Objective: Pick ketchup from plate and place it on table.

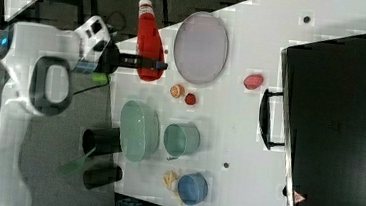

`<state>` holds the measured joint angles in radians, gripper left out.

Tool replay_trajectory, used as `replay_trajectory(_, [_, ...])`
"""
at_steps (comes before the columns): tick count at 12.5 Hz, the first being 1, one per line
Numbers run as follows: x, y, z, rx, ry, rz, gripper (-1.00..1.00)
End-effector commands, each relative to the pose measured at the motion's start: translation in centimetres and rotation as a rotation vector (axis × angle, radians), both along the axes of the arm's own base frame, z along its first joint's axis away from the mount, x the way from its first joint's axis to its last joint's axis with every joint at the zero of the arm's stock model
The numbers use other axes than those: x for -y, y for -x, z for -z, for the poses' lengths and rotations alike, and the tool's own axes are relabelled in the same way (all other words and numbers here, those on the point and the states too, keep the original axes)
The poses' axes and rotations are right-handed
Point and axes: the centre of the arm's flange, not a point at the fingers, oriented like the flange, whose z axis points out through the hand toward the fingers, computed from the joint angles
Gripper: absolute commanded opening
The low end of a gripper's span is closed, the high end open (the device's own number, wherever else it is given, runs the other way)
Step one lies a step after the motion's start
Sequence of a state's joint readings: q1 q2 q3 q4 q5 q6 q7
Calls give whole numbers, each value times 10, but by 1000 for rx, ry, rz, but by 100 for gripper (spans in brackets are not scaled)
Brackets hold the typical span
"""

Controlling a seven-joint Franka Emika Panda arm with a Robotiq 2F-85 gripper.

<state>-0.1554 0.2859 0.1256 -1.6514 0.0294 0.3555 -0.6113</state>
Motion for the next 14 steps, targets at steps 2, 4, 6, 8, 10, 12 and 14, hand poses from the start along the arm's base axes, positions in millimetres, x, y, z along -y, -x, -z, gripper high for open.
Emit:
replay_trajectory(2, [11,54,21,-99,14,162,26])
replay_trajectory(4, [12,78,39,-102,23,197,26])
replay_trajectory(6, [12,96,65,-78,28,204,27])
replay_trajectory(8, [11,112,101,-72,30,207,27])
replay_trajectory(10, [11,125,135,-63,30,212,27])
replay_trajectory(12, [11,134,166,-67,29,214,26])
replay_trajectory(14, [10,137,192,-72,26,215,27])
